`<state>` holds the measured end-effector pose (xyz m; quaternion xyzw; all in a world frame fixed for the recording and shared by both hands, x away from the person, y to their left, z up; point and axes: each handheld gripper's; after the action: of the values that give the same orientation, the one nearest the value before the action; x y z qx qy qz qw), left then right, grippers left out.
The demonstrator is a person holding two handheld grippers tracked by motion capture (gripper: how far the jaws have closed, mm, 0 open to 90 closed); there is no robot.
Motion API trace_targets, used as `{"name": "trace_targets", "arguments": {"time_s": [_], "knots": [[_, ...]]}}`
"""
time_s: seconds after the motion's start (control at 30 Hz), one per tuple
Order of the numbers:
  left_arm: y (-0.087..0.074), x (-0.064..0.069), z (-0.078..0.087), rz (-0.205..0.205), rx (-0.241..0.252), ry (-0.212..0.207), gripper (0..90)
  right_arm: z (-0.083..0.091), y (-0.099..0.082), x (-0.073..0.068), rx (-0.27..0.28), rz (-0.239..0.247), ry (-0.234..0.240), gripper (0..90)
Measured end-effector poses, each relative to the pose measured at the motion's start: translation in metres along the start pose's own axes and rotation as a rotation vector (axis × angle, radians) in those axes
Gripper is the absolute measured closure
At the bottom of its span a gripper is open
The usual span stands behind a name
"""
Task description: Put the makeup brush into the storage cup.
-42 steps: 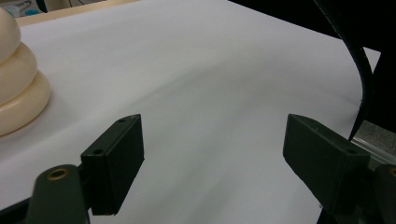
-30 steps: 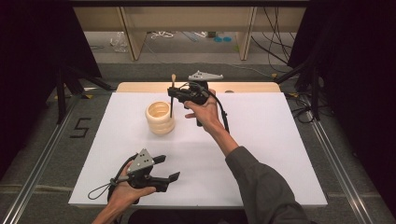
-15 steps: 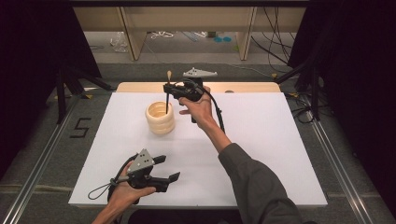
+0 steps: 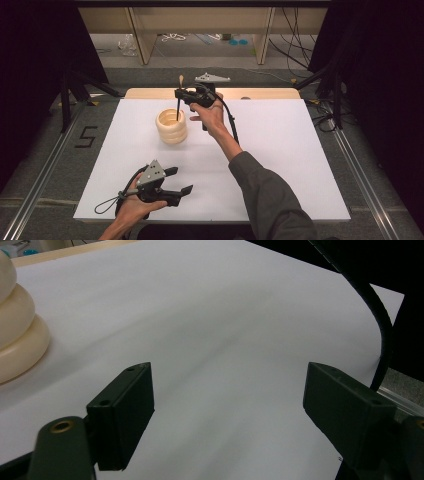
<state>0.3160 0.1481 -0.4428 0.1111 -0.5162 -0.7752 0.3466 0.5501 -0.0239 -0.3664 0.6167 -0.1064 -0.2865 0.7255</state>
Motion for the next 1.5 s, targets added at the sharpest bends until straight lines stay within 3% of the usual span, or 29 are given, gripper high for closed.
{"name": "trace_targets", "arguments": {"time_s": [0.07,0.23,0.4,0.77,1.5], "knots": [[0.0,0.0,0.0,0.001,0.0,-0.001,20.5,-0.001,0.001,-0.002,-0.001,-0.012,0.003,83.5],[0.0,0.0,0.0,0.002,0.0,-0.003,20.5,-0.007,0.007,-0.008,0.003,0.026,0.007,83.5],[0.0,0.001,0.0,0.002,0.001,-0.004,20.5,-0.011,0.011,-0.012,-0.011,0.022,0.006,83.5],[0.0,0.0,0.0,0.002,0.001,-0.005,20.5,-0.019,0.009,-0.006,-0.028,0.017,-0.023,83.5],[-0.001,0.002,-0.001,0.0,0.0,-0.016,20.5,-0.029,-0.002,-0.002,-0.061,0.023,-0.028,83.3]]}}
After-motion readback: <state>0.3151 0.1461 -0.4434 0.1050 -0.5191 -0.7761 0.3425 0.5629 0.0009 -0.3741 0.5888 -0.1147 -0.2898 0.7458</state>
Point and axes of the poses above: each handheld gripper's, and its own axes: z roughly backward along the jaws, y roughly out of its top, x roughly to its right, and after that the axes turned 3 degrees about z, right-handed
